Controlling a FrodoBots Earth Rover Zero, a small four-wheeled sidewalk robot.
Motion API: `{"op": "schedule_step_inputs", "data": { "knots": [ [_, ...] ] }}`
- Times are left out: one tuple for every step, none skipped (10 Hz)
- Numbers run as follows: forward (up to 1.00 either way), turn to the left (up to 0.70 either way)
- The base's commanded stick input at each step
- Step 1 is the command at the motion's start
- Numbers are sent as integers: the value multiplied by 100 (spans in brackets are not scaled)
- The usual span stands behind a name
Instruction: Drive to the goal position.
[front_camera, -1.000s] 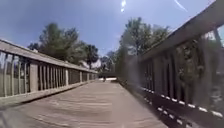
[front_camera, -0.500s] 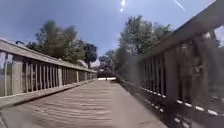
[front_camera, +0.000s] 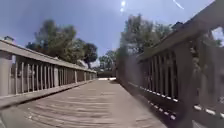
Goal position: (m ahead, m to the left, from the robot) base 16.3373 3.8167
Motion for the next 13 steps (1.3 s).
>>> {"op": "schedule_step_inputs", "data": {
  "knots": [
    [70,0],
    [70,0],
    [70,0],
    [70,0],
    [70,0],
    [70,0],
    [70,0],
    [70,0],
    [70,0],
    [70,0],
    [70,0],
    [70,0],
    [70,0]
  ]
}}
